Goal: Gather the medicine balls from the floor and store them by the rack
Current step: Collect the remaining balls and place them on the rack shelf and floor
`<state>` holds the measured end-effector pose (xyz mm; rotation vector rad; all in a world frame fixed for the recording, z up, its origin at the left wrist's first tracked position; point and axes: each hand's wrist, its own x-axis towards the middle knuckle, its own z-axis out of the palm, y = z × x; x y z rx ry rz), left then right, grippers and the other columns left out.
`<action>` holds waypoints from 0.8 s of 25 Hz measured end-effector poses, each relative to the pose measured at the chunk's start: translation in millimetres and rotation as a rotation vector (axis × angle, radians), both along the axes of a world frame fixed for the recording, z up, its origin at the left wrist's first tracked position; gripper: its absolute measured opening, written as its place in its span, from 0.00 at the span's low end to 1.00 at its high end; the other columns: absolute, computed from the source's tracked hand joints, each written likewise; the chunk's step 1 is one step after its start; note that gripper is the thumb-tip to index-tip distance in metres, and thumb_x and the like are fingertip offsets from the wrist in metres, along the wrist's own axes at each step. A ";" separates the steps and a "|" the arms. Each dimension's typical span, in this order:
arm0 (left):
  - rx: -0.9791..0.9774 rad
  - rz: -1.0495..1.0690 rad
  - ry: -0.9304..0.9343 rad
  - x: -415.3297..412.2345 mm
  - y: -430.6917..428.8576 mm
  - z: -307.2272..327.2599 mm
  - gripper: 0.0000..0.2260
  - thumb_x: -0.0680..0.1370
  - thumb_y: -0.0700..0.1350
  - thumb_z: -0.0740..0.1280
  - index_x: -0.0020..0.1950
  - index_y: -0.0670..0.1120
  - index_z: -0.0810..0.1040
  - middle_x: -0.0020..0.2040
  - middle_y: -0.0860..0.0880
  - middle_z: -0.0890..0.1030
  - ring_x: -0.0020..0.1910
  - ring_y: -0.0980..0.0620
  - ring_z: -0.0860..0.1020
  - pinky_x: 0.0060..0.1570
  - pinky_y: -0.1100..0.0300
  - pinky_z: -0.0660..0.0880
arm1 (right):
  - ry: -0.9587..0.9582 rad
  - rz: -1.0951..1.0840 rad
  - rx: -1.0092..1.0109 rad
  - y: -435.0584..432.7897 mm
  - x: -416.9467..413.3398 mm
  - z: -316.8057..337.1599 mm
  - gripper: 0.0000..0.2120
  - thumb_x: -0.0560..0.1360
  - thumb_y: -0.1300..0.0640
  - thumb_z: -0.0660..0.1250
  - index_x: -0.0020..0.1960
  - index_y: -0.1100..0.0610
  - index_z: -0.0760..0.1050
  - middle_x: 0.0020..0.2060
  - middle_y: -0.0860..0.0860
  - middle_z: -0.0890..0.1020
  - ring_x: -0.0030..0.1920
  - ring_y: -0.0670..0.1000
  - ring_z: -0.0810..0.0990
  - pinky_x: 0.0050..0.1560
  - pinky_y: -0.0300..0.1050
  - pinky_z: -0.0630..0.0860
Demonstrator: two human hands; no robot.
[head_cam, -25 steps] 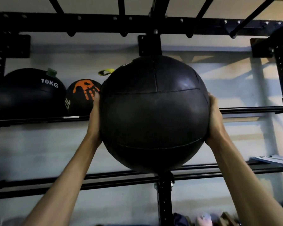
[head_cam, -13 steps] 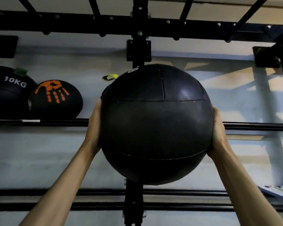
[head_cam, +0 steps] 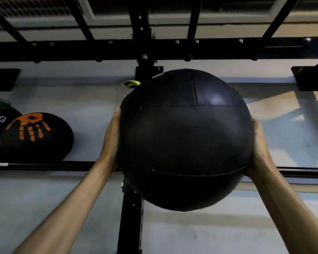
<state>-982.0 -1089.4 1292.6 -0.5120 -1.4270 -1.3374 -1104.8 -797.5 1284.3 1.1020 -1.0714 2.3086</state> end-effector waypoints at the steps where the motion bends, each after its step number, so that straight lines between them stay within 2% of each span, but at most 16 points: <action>1: -0.037 0.007 0.021 -8.3 -0.4 10.6 0.28 0.80 0.68 0.56 0.69 0.51 0.77 0.63 0.46 0.81 0.63 0.48 0.79 0.65 0.46 0.74 | 0.012 0.009 -0.016 -0.5 -5.9 10.7 0.16 0.81 0.46 0.57 0.42 0.49 0.79 0.33 0.43 0.84 0.36 0.44 0.81 0.39 0.43 0.73; 4: -0.078 -0.005 0.075 -27.2 0.3 35.9 0.29 0.82 0.66 0.54 0.70 0.47 0.75 0.61 0.41 0.81 0.62 0.45 0.80 0.56 0.52 0.77 | 0.076 0.000 -0.032 4.7 -20.4 38.8 0.17 0.83 0.46 0.56 0.42 0.49 0.78 0.31 0.42 0.83 0.33 0.43 0.81 0.37 0.41 0.73; 7: -0.090 -0.030 0.095 -51.5 -1.7 48.9 0.30 0.80 0.68 0.55 0.70 0.48 0.77 0.63 0.44 0.82 0.63 0.45 0.80 0.62 0.47 0.76 | 0.130 -0.010 -0.029 5.8 -42.6 52.7 0.18 0.83 0.44 0.55 0.44 0.49 0.79 0.34 0.43 0.84 0.36 0.44 0.82 0.36 0.38 0.75; 9: -0.074 -0.027 0.088 -66.8 -2.1 53.9 0.29 0.79 0.69 0.57 0.69 0.49 0.77 0.63 0.46 0.82 0.63 0.47 0.80 0.64 0.46 0.75 | 0.115 -0.033 -0.034 4.9 -56.4 53.3 0.18 0.82 0.44 0.56 0.45 0.50 0.80 0.36 0.44 0.85 0.39 0.45 0.82 0.41 0.41 0.75; 12: 0.007 0.079 0.167 -80.0 1.0 69.2 0.24 0.81 0.63 0.60 0.63 0.46 0.79 0.57 0.48 0.83 0.55 0.51 0.82 0.58 0.54 0.78 | 0.075 -0.055 -0.099 4.9 -79.0 56.5 0.17 0.81 0.43 0.59 0.48 0.52 0.81 0.39 0.46 0.86 0.41 0.46 0.84 0.47 0.44 0.78; 14: 0.050 0.157 0.217 -84.3 2.2 85.2 0.20 0.81 0.60 0.63 0.59 0.44 0.79 0.49 0.46 0.81 0.49 0.50 0.79 0.51 0.55 0.76 | 0.075 -0.130 -0.203 2.6 -86.7 57.1 0.25 0.75 0.35 0.64 0.56 0.54 0.80 0.50 0.50 0.85 0.51 0.49 0.84 0.58 0.50 0.79; 15: 0.062 0.186 0.207 -86.9 -0.3 93.0 0.19 0.80 0.59 0.65 0.55 0.44 0.80 0.47 0.46 0.80 0.47 0.49 0.79 0.50 0.54 0.76 | 0.143 -0.209 -0.280 -0.5 -85.8 53.8 0.28 0.75 0.35 0.63 0.62 0.56 0.77 0.54 0.51 0.83 0.55 0.50 0.82 0.60 0.51 0.78; 17: 0.090 0.221 0.149 -93.1 -11.3 103.2 0.15 0.79 0.58 0.67 0.44 0.47 0.80 0.41 0.46 0.79 0.43 0.48 0.77 0.47 0.53 0.75 | 0.421 -0.423 -0.367 -10.2 -80.2 43.6 0.24 0.81 0.43 0.57 0.67 0.60 0.71 0.59 0.51 0.79 0.61 0.50 0.78 0.64 0.49 0.75; 19: 0.117 0.229 0.120 -98.7 -22.5 108.4 0.16 0.80 0.53 0.68 0.35 0.49 0.75 0.35 0.49 0.76 0.36 0.51 0.74 0.44 0.54 0.71 | 0.664 -0.591 -0.309 -18.9 -75.8 38.5 0.20 0.84 0.49 0.56 0.69 0.60 0.71 0.64 0.53 0.77 0.67 0.53 0.74 0.68 0.54 0.71; 20: 0.130 0.239 0.122 -101.2 -25.9 110.2 0.16 0.80 0.50 0.68 0.33 0.49 0.73 0.33 0.50 0.74 0.35 0.52 0.73 0.44 0.55 0.70 | 0.718 -0.639 -0.259 -19.0 -78.6 42.5 0.19 0.84 0.49 0.58 0.70 0.58 0.72 0.65 0.54 0.76 0.68 0.54 0.73 0.69 0.57 0.70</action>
